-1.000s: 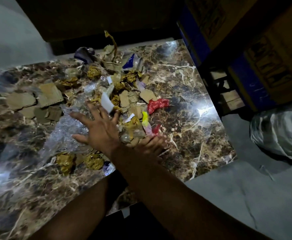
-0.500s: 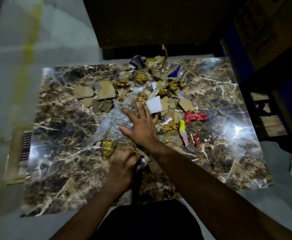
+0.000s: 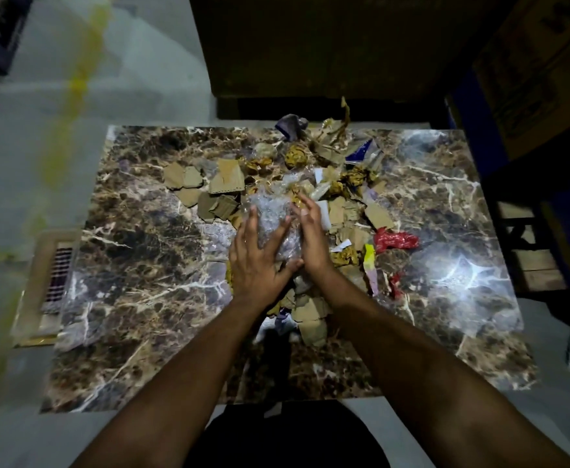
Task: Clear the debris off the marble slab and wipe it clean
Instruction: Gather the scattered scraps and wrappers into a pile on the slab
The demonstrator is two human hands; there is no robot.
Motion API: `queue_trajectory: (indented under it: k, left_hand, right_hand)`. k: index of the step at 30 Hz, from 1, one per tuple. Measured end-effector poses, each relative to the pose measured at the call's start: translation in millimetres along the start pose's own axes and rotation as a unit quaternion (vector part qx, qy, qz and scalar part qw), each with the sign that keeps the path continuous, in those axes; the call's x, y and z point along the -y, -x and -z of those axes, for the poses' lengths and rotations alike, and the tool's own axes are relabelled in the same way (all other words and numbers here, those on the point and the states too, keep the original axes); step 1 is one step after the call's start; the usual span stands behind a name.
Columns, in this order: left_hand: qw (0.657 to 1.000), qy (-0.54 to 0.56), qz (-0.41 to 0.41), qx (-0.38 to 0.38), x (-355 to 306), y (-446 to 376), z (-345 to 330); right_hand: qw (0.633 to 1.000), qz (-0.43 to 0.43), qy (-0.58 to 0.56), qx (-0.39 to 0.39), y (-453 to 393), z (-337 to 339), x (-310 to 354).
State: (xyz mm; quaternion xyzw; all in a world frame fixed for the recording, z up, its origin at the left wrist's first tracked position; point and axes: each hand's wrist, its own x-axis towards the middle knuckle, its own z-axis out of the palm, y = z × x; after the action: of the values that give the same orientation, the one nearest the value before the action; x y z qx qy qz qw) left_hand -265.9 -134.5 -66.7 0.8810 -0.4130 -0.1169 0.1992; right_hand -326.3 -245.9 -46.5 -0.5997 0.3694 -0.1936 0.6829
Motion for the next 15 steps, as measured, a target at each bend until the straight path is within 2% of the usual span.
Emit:
queue_trajectory:
  k: [3,7,13,15]
  left_hand:
    - [1.000,-0.024,0.001,0.014,0,-2,-1]
    - [0.999,-0.041,0.016,0.022,0,-6,0]
    - [0.999,-0.041,0.015,0.020,-2,-7,2]
    - [0.999,-0.040,0.012,0.013,-1,-7,2]
  right_hand:
    - [0.999,-0.030,-0.008,0.014,0,10,11]
    - [0.998,-0.006,0.049,0.044,0,26,24]
    - [0.982,0.086,0.164,0.027,9,69,31]
    - [0.982,0.097,0.160,-0.025,15,85,31]
